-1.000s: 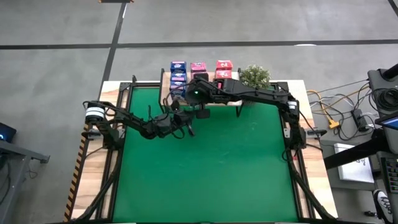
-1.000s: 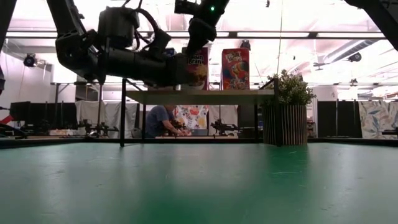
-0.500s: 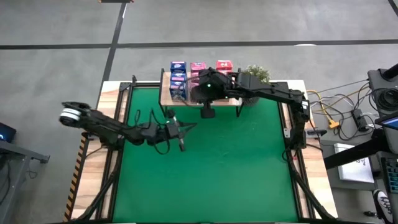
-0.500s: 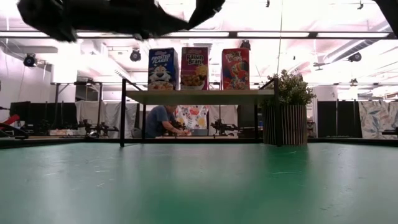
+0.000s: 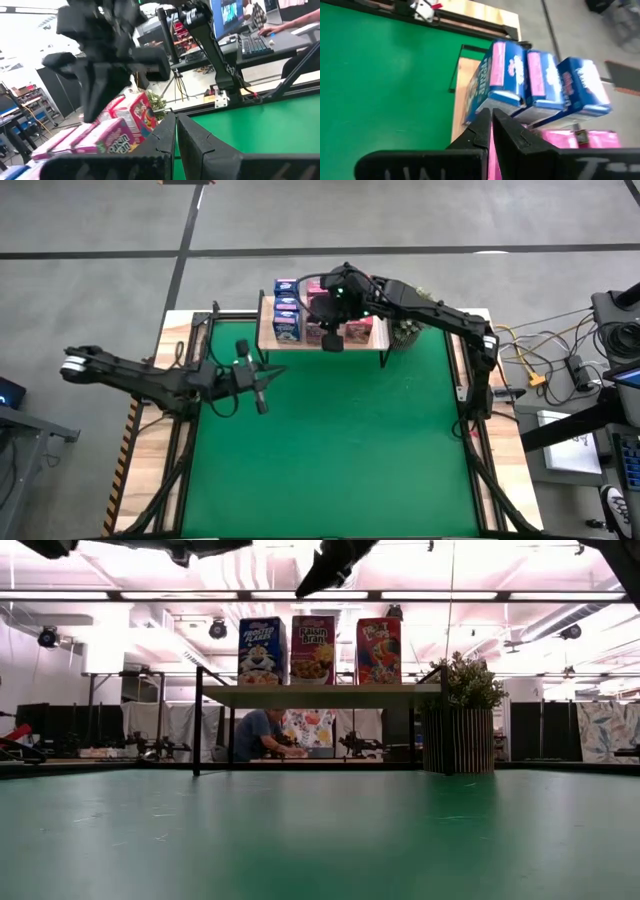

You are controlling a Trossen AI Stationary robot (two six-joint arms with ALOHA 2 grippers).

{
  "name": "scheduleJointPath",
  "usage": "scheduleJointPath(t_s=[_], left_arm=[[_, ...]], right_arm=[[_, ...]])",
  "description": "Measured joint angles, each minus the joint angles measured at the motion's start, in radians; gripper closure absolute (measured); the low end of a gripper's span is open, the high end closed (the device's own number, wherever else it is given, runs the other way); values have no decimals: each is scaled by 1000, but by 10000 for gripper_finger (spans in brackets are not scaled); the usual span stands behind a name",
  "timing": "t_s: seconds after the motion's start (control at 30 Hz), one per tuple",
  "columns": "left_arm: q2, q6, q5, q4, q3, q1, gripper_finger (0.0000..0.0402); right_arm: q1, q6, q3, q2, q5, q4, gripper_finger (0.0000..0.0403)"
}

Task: Stack cereal on shelf
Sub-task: Put the violet cereal box on the shelf aligned with the violet cereal boxes

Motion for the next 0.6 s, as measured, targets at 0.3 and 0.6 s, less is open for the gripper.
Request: scheduleJointPath(t_s=[0.3,0.6], left_arm=[[-118,-9,0,-125,0,0,402],[-131,-9,0,-152,0,0,402]], right_arm=[[-34,-4,-60,1,-58,1,394],[-45,-10,-85,1,-62,13,394]])
